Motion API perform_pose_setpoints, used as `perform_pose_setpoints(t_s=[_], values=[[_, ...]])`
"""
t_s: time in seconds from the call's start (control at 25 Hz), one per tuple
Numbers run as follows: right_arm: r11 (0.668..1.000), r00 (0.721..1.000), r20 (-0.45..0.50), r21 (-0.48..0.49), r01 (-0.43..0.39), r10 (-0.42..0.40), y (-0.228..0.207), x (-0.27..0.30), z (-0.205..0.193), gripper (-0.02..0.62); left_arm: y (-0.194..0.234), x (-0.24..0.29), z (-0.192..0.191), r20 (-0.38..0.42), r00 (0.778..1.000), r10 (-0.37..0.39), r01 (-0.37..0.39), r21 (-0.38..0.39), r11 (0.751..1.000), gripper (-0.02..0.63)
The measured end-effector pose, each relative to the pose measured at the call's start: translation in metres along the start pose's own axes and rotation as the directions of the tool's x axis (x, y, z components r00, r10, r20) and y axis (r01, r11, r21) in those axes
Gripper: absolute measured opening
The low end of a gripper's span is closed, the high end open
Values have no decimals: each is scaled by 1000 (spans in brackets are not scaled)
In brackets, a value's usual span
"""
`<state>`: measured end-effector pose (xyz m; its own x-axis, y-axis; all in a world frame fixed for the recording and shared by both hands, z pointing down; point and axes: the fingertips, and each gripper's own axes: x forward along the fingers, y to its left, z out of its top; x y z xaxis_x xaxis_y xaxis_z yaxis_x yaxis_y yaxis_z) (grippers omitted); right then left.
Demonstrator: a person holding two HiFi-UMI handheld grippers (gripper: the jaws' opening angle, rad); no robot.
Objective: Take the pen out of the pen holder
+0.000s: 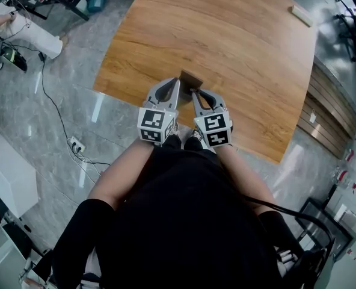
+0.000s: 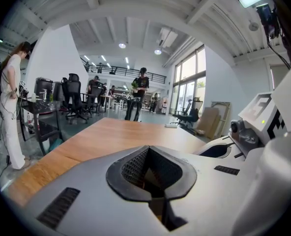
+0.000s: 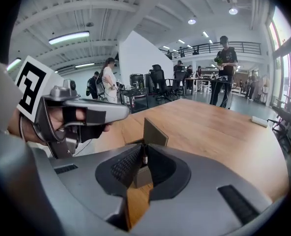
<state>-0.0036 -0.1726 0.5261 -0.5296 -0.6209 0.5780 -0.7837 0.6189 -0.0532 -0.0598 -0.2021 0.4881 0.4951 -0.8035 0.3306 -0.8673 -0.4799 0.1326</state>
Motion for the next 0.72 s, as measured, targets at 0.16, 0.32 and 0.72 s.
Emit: perform_pose_setpoints(t_s=[0.16, 0.32, 0.72], values=[[1000, 999, -40, -26, -2, 1, 0, 10, -17, 41, 1, 1, -1, -4, 1000, -1, 1, -2, 1000, 0], [999, 998, -58, -42, -14, 11, 9, 17, -26, 41, 4, 0, 0, -3, 1000, -2, 1, -4, 1000, 0], [999, 999, -35, -40, -21, 19, 8, 6, -15, 43, 1, 3, 6, 7, 1000, -18, 18, 5, 1000, 0]])
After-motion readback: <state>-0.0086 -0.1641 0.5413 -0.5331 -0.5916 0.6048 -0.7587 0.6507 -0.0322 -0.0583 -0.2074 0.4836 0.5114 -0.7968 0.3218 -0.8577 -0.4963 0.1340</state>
